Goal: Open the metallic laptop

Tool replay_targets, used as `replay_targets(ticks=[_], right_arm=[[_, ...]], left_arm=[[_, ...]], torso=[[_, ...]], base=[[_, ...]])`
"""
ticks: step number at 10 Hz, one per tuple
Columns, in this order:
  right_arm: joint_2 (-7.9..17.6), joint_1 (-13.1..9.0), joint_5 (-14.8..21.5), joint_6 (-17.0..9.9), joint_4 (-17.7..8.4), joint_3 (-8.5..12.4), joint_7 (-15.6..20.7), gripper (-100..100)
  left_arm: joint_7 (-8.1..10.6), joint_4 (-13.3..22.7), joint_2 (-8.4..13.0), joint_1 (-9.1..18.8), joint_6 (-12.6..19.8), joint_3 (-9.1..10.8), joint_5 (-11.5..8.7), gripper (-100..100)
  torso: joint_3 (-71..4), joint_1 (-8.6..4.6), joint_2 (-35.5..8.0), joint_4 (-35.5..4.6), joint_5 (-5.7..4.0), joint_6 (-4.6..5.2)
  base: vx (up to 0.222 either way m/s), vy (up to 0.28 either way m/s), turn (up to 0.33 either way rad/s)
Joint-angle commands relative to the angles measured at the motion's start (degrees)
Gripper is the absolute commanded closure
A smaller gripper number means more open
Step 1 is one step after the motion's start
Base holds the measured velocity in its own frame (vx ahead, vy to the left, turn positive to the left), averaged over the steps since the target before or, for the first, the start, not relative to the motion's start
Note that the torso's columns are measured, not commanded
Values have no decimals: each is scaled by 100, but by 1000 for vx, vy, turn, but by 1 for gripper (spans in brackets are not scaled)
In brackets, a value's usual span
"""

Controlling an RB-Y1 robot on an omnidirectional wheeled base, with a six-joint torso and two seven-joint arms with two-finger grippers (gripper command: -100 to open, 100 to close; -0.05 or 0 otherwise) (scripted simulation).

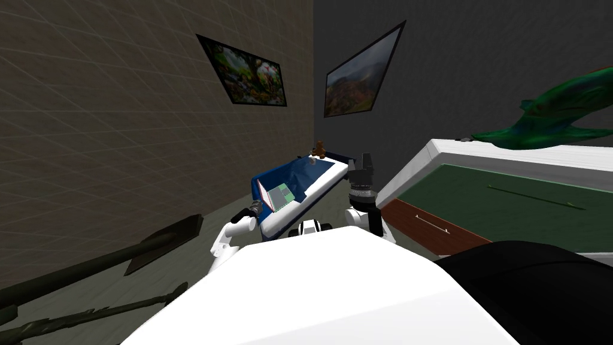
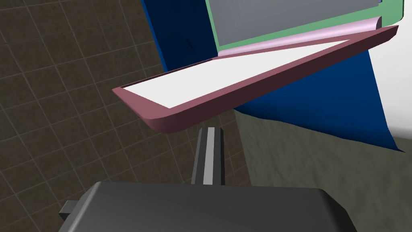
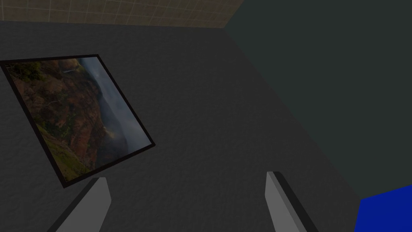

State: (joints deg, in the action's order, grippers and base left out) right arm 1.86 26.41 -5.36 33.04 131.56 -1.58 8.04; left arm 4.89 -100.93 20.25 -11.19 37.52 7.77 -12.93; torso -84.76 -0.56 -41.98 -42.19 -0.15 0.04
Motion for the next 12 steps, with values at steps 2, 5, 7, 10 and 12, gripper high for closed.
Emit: replay_targets(ticks=[2, 5, 7, 10, 12], right_arm=[[0, -1, 0, 0, 0, 0, 0, 0], [0, 0, 0, 0, 0, 0, 0, 0], [1, 0, 0, 0, 0, 1, 0, 0], [3, -2, 0, -1, -1, 3, 0, 0], [3, -2, 0, -1, -1, 2, 0, 0]], left_arm=[[-199, -99, 312, -137, 347, 83, 280, 100], [-354, -143, 540, -233, 594, 144, 534, 100], [-368, -148, 558, -282, 584, 155, 572, 100], [-638, 293, 708, 55, 892, 133, 450, -100], [-812, 574, 795, 269, 1079, 115, 364, -100]], torso=[[13, 49, -16, -2, 25, 19], [5, 60, -3, 0, 26, 18], [15, 68, -20, -6, 24, 5], [28, 80, -42, -17, 23, 7], [18, 52, -29, -9, 14, -2]], base=[[101, -199, -2], [122, -197, 5], [79, -125, 2], [0, 7, -66], [-11, 8, -73]])
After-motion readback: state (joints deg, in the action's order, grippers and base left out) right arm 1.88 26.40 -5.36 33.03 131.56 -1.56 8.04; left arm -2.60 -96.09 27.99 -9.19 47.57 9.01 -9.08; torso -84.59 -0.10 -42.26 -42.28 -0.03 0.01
